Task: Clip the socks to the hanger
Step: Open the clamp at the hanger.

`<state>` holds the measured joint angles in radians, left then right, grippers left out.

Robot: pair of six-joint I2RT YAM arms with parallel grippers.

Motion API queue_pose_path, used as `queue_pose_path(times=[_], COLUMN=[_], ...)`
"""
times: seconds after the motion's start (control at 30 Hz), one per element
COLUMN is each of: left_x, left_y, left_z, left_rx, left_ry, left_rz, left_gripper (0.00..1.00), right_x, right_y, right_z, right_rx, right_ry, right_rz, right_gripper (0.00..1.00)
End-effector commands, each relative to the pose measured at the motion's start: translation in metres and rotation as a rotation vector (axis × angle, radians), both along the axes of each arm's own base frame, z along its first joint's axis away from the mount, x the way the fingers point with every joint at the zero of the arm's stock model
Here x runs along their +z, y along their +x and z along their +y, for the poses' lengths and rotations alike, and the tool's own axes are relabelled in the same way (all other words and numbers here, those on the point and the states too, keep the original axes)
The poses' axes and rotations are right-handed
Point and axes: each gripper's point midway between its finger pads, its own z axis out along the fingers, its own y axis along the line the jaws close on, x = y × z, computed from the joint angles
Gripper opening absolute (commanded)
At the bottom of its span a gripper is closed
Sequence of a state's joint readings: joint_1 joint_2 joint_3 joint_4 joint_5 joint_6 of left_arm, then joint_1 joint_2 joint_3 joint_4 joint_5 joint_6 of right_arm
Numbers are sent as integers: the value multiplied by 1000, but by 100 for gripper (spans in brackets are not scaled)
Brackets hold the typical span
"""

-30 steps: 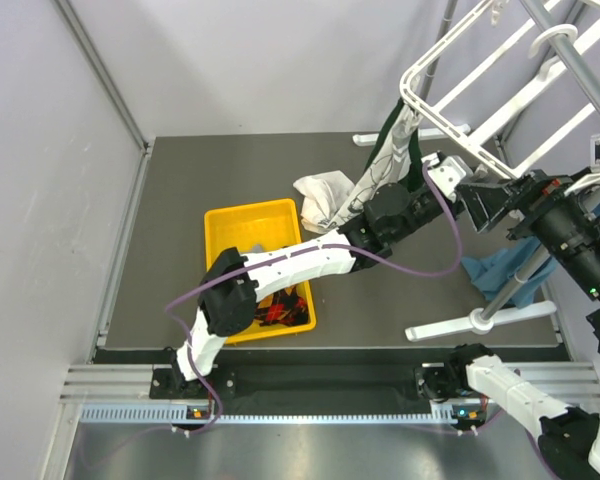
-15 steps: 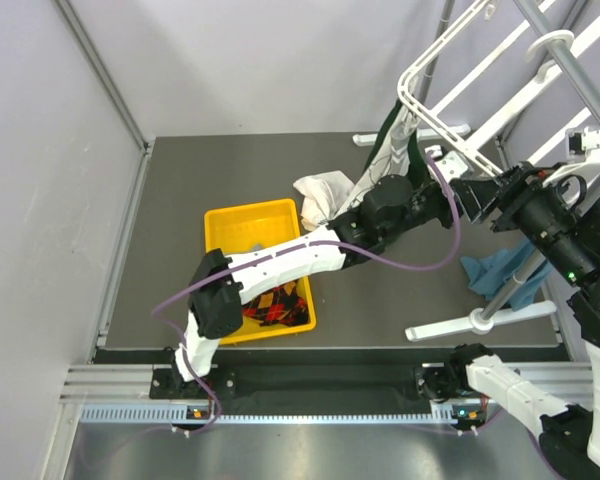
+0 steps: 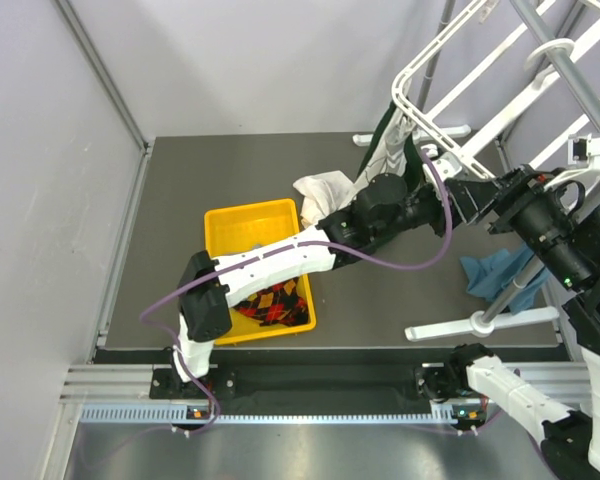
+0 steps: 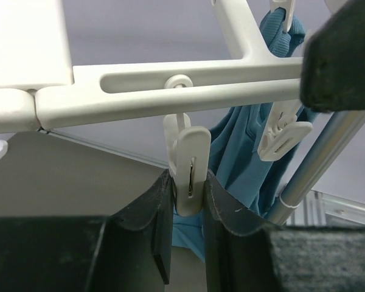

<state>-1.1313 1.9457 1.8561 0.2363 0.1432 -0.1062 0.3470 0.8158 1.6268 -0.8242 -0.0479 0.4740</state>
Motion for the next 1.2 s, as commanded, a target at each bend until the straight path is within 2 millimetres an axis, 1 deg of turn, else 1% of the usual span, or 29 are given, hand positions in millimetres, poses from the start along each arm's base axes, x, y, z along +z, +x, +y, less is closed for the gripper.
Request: queue_pose_path(times=[0.0,0.17,0.27,0.3,0.37,0.4,0.43,0.5,0.57,0.6,0.67,0.73,0.8,0.87,0.97,1.17], left_x=[110,124,134,135,142,141,150,153,157,157,158,156,157,155,152,144], left_y=[-34,-34,-33,-28,-23,-17,-15,-13,-17,-17,-23,-24,-29,-35,-36,-41], left_z=[45,52,55,56,59,58,61,62,63,62,61,59,58,56,55,53], left_rx=[-109,-102,-92,-72,-53,-42,-41,-52,-67,-73,-105,-121,-152,-184,-194,-225], left_ry=[-246,-291,-322,-329,-344,-348,-365,-375,-389,-391,-399,-401,-408,-405,-397,-381], left_rz=[-14,-1,-20,-23,-32,-24,-27,-24,-36,-37,-41,-29,-22,-28,-22,-20], left_gripper=[0,0,0,0,0,0,0,0,0,0,0,0,0,0,0,0], right_x=[-45,-45,-37,-32,-30,-26,-28,-27,-19,-17,-3,5,13,15,19,17], right_y=[6,7,9,7,10,9,9,10,8,9,6,7,10,15,19,27], right_z=[-33,-26,-32,-34,-35,-36,-37,-37,-40,-40,-41,-39,-37,-37,-39,-44], right_rx=[-179,-141,-164,-171,-178,-178,-180,-192,-215,-222,-238,-232,-235,-247,-270,-315], right_ry=[-90,-97,-135,-136,-148,-152,-159,-144,-93,-73,8,53,96,124,151,186], right_rz=[130,129,113,102,101,92,104,108,86,82,42,22,6,11,-6,-15], right_gripper=[67,68,69,69,70,70,70,70,70,70,68,67,66,64,63,61])
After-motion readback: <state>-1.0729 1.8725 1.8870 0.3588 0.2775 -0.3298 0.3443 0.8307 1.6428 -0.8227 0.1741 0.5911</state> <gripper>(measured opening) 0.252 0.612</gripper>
